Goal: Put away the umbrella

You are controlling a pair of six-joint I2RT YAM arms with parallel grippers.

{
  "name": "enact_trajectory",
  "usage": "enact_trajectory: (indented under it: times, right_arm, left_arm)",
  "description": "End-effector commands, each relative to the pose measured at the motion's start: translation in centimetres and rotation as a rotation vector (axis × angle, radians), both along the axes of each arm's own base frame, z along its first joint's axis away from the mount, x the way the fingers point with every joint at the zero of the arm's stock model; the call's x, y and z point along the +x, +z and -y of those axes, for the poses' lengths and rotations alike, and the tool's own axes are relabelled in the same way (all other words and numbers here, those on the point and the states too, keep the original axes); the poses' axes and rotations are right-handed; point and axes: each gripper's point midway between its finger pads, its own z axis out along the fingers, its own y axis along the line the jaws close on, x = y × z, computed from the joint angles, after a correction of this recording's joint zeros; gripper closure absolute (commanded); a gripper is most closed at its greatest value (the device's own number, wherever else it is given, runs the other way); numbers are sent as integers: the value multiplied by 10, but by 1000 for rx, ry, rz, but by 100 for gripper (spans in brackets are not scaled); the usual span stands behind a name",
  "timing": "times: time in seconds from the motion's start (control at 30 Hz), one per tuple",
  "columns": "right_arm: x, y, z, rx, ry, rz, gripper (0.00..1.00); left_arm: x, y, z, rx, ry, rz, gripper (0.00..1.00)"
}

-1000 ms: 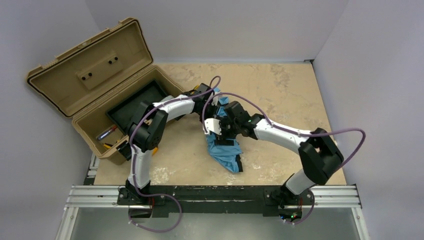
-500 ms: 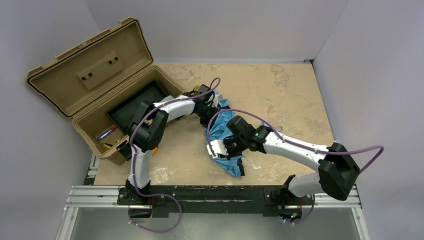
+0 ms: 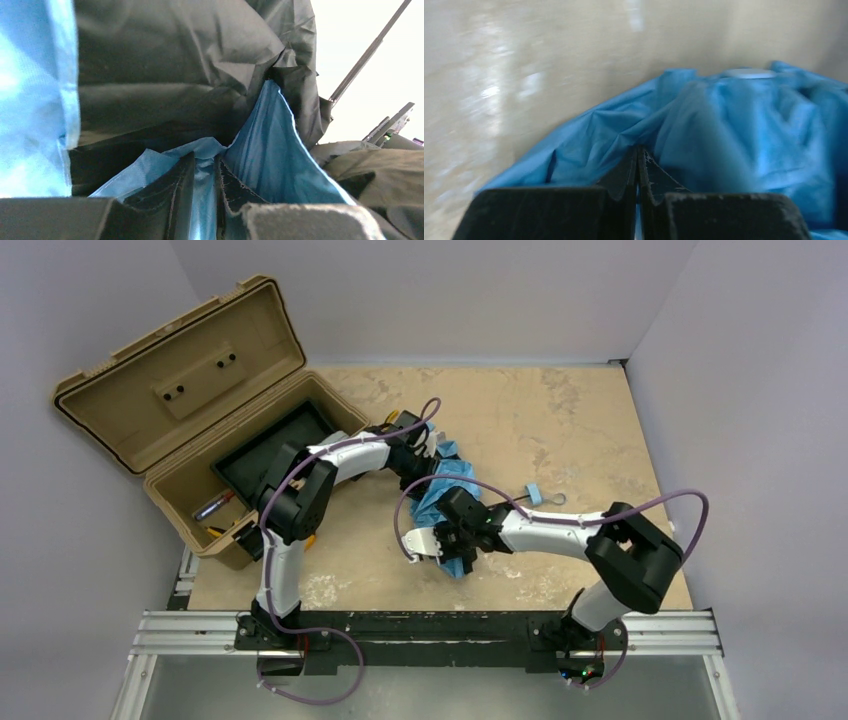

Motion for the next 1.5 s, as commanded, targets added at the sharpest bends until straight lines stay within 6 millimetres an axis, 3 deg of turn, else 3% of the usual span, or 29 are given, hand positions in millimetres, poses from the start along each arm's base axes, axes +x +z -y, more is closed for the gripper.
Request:
enact_trajectory:
  times: [0.0, 0.17, 0.3, 0.37, 0.43, 0.5, 0.57, 0.8, 1.0, 1.07, 1.1, 1.17, 1.27, 1.4, 1.47]
  right_arm:
    - [77, 12, -13, 77, -235, 313, 100]
    - [139, 47, -8, 157, -359, 587, 100]
    - [149, 29, -2, 130, -336, 485, 96]
    - [123, 13, -6, 76, -208, 309, 90]
    - [78, 4, -3, 13, -38, 105, 85]
    - [38, 6, 3, -12, 82, -43, 78]
    - [14, 14, 4, 3, 139, -127, 73]
    - [-27, 54, 8, 96, 188, -236, 49]
    - [-52, 101, 7, 175, 221, -288, 47]
    - [-39, 119, 1, 228, 162, -210, 43]
    - [-23, 125, -1, 247, 108, -119, 34]
    - [4, 137, 0, 314, 30, 72, 3]
    - [29, 129, 0, 280, -35, 156, 1]
    - [38, 130, -7, 278, 2, 223, 1]
    - [43, 122, -3, 243, 20, 261, 1]
  left_arm:
    - [-53, -39, -10, 101, -67, -154, 83]
    - [-75, -49, -12, 100, -96, -191, 84]
    - [-81, -54, -14, 104, -92, -205, 84]
    - [-78, -54, -14, 110, -83, -200, 84]
    - [-73, -54, -14, 122, -70, -191, 83]
    - [-66, -54, -14, 124, -55, -190, 83]
    - [-60, -54, -15, 128, -41, -186, 83]
    - [-47, -49, -19, 124, -13, -180, 83]
    - [-43, -47, -22, 124, -7, -178, 83]
    - [-41, -46, -22, 119, -4, -180, 83]
    - [-41, -46, -22, 118, -5, -181, 82]
    - [-40, -44, -22, 114, -4, -177, 82]
    - [-40, -43, -22, 111, -6, -181, 82]
    - [-39, -42, -21, 109, -9, -183, 82]
    - [-38, -40, -21, 106, -7, -182, 82]
